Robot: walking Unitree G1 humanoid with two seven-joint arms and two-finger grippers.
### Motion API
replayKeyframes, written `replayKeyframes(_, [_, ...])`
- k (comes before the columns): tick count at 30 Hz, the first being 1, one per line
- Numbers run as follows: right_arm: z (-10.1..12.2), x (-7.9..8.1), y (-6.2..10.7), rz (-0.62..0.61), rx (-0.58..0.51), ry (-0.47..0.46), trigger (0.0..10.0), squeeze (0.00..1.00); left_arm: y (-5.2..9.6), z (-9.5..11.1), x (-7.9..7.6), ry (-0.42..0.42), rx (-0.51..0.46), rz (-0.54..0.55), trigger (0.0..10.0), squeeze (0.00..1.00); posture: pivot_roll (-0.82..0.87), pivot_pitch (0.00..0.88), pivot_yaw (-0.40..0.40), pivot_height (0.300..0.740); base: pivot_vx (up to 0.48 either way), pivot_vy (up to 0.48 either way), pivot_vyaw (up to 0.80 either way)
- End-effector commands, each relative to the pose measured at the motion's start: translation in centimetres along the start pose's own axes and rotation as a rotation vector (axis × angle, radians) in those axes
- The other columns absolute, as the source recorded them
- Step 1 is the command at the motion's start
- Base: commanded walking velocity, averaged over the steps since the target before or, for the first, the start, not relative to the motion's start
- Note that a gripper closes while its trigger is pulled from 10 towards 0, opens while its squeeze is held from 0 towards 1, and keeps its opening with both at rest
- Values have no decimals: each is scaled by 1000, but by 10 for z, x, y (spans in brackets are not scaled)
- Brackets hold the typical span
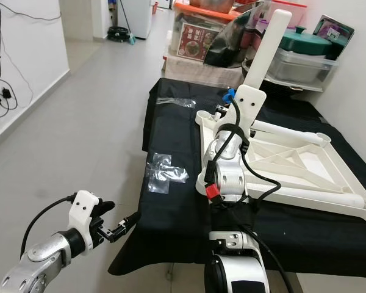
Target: Building children table
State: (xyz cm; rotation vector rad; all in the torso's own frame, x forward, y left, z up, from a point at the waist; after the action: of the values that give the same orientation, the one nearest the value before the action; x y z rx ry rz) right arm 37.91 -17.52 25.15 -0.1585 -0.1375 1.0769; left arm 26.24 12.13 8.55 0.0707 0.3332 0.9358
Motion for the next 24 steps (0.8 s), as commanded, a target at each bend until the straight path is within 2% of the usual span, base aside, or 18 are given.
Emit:
replayKeyframes(1, [-22,-9,1,-30,106,-23,10000,0,-3,-3,-3,-9,11,-14,10000,0,-4,0,-120,740,0,0,0])
replayKeyframes(24, [-18,-7,6,-39,106,-47,10000,0,-2,-2,-2,-14,12,-15,10000,0,-1,0,-116,740,0,0,0])
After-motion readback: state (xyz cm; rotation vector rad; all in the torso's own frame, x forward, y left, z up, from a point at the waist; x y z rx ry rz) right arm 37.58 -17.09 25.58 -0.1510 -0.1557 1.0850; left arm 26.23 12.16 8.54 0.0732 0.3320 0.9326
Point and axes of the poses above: a point about 5 cm out from each wrist's last joint towards the gripper, its own y axis pointing back from the gripper into the wrist, its own z axis along the axis of the wrist's last joint, x = y × z, the point moved 2 cm from there along -y, pointing out of the wrist towards the gripper, and after that the axes turned 9 degrees about y, right-handed, at the moved point
